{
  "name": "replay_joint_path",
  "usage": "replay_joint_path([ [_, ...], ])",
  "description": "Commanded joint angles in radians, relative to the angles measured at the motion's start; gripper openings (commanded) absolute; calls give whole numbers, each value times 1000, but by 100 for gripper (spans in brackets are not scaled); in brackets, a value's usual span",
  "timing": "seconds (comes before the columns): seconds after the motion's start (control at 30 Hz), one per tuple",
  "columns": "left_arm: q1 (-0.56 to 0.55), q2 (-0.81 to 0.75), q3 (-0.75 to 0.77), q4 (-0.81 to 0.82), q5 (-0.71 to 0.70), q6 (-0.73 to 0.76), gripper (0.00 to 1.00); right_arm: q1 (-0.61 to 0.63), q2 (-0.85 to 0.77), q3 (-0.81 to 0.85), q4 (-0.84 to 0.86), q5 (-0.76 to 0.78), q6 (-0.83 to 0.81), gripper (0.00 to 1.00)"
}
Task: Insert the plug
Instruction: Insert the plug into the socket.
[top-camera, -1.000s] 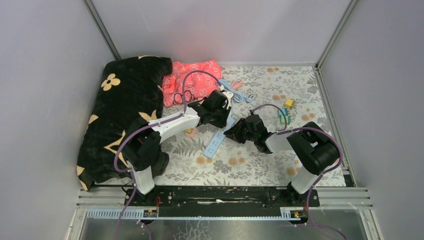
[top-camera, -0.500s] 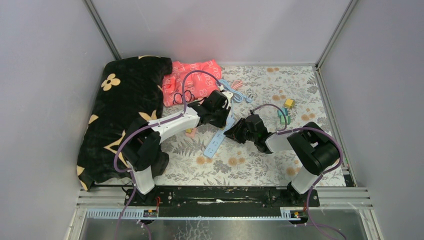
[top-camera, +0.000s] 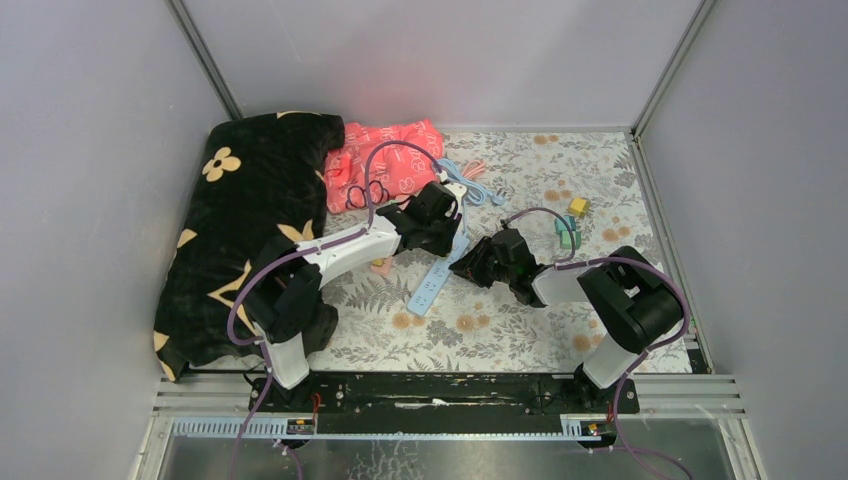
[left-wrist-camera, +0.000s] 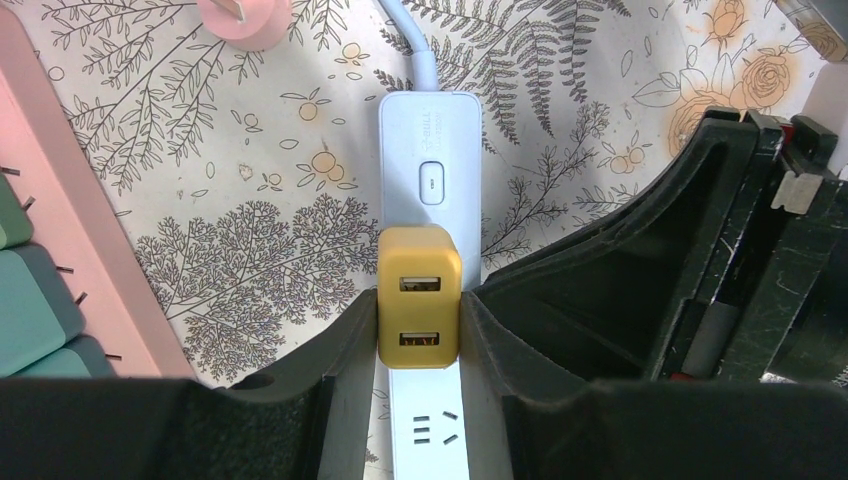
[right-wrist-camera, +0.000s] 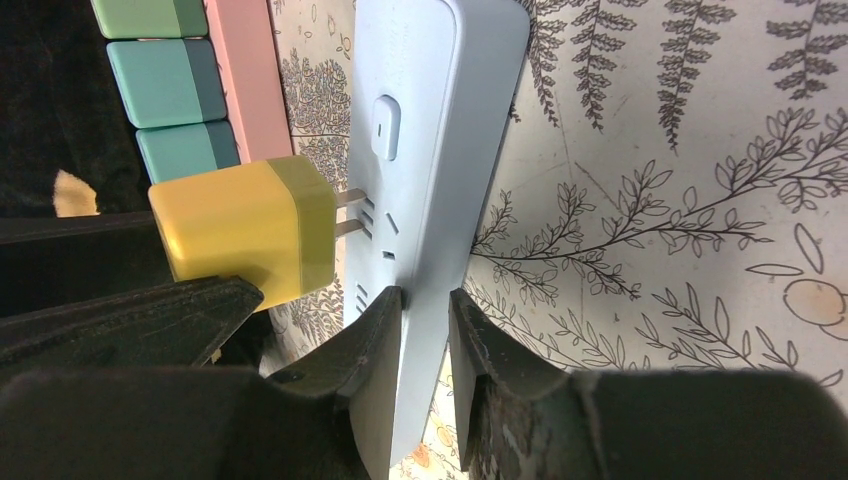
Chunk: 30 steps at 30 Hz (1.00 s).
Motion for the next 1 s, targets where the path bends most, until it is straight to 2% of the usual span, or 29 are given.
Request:
replay_joint_path([
  [0.0, -14, -17, -23, -9, -11, -23, 0, -3, -28, -6, -25, 26, -16, 30],
  [0.53, -15, -37, -2, -38, -10, -50, 0, -3, 18, -9, -10, 28, -12, 29],
  [0.97, -31, 37, -8, -75, -82, -37, 0, -3, 26, -9, -4, 23, -9, 29],
])
